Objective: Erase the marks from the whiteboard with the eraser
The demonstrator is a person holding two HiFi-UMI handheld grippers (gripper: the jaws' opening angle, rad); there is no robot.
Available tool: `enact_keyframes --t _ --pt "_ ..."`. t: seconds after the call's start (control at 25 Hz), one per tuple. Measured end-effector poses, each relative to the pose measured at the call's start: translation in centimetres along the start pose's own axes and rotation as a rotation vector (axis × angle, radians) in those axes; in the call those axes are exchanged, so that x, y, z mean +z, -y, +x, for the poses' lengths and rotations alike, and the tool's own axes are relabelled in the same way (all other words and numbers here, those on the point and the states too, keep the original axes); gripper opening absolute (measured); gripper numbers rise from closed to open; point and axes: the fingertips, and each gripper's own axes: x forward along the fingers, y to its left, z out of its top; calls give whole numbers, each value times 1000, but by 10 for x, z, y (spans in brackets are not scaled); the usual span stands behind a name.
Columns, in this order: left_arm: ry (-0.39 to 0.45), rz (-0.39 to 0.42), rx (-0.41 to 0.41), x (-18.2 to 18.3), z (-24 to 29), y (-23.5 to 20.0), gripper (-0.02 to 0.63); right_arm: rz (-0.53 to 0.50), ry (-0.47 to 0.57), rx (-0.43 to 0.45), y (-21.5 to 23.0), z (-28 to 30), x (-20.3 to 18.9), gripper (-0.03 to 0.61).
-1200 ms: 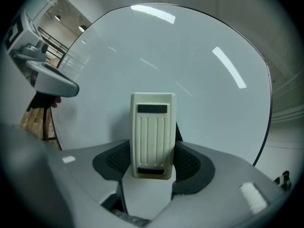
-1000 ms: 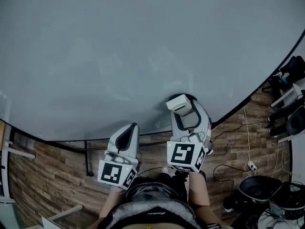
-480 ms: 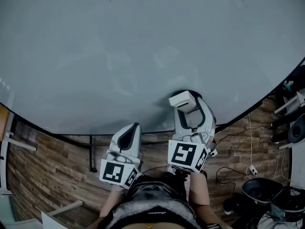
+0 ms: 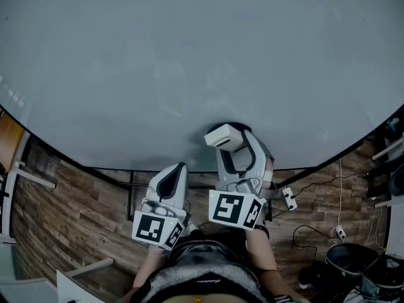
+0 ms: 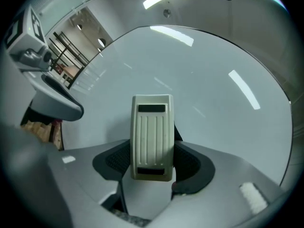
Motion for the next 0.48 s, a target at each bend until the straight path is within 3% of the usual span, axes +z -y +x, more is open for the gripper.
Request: enact_keyframes --t 0.16,0.48 --pt "-1 1 45 1 -23 -21 5 -48 33 37 -37 7 21 262" --pt "9 -1 90 4 -55 -38 5 -72 37 7 -46 4 28 262"
